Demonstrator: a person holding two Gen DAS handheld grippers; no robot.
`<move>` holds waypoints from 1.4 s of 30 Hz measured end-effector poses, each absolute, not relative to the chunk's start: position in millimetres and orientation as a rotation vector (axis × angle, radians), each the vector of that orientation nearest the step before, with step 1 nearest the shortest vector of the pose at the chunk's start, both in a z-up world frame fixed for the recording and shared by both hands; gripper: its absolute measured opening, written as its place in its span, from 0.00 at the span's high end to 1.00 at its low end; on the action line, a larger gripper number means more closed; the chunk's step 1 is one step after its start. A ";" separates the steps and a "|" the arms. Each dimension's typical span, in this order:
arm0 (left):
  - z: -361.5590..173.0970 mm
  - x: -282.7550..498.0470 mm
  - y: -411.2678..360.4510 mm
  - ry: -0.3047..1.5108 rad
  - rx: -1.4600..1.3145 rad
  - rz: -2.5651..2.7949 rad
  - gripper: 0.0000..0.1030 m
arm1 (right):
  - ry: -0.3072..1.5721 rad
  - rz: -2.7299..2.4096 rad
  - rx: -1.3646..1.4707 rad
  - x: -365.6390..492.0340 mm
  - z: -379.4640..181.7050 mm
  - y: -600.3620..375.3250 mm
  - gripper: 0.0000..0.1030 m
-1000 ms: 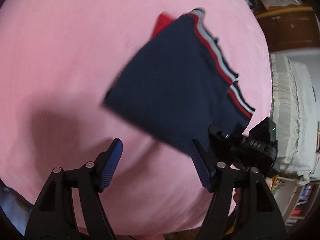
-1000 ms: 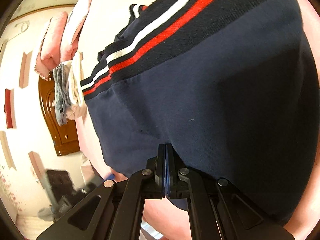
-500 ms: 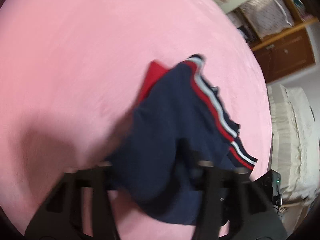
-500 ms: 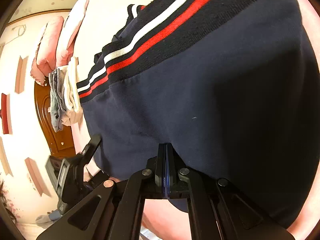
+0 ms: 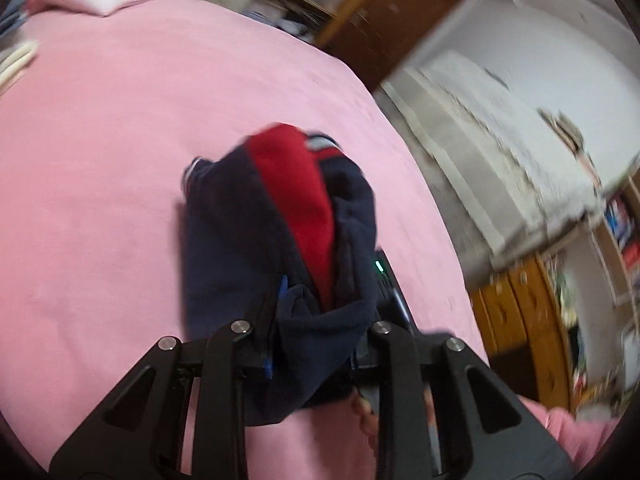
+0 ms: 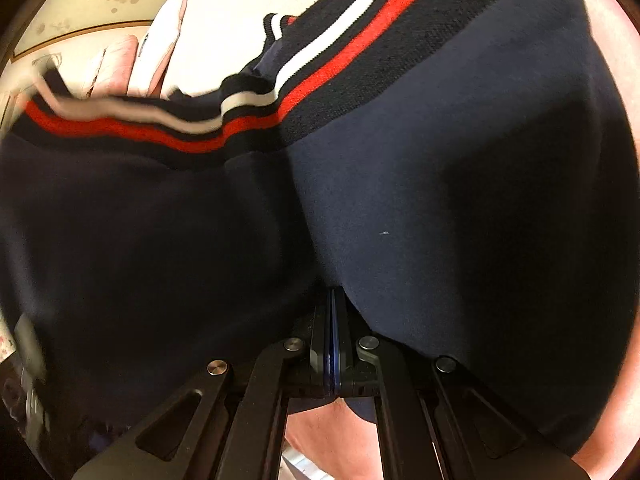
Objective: Fold large clothes
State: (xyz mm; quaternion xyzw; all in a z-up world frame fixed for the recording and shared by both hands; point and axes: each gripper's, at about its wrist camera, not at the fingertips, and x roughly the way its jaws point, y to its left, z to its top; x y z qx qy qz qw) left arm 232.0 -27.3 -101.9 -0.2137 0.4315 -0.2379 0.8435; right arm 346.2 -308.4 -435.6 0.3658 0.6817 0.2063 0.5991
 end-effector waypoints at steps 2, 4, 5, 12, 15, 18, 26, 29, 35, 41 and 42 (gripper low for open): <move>-101.7 225.5 -39.1 0.926 -0.421 -0.508 0.80 | 1.571 0.479 0.875 344.0 -430.2 -320.9 1.00; -104.1 218.2 -41.6 0.944 -0.405 -0.499 0.80 | 1.535 0.455 0.896 340.3 -420.8 -341.6 1.00; -106.8 216.8 -44.5 0.953 -0.396 -0.492 0.80 | 1.506 0.438 0.899 338.0 -413.4 -356.2 1.00; -134.8 229.9 -99.1 1.049 -0.264 -0.463 0.75 | 1.393 0.253 0.751 332.2 -361.6 -438.3 0.96; -159.0 230.3 -128.2 1.160 -0.197 -0.487 0.51 | 1.334 0.261 0.729 335.6 -343.6 -445.9 0.95; -163.2 221.5 -148.4 1.178 -0.095 -0.483 0.33 | 1.318 0.300 0.767 342.7 -338.4 -441.6 0.91; -141.7 191.6 -125.5 1.214 -0.102 -0.458 0.27 | 1.341 0.441 0.784 366.3 -339.5 -400.7 0.88; -139.9 183.3 -96.9 1.234 -0.162 -0.396 0.25 | 1.347 0.445 0.732 369.7 -338.6 -387.5 0.71; -153.6 179.5 -55.1 1.292 -0.322 -0.285 0.25 | 1.399 0.411 0.579 382.8 -346.9 -358.4 0.93; -149.8 179.1 -50.4 1.275 -0.327 -0.287 0.25 | 1.310 0.377 0.510 371.7 -311.3 -363.0 0.94; -147.1 180.9 -47.4 1.270 -0.321 -0.291 0.25 | 1.298 0.343 0.493 367.2 -300.5 -370.7 0.94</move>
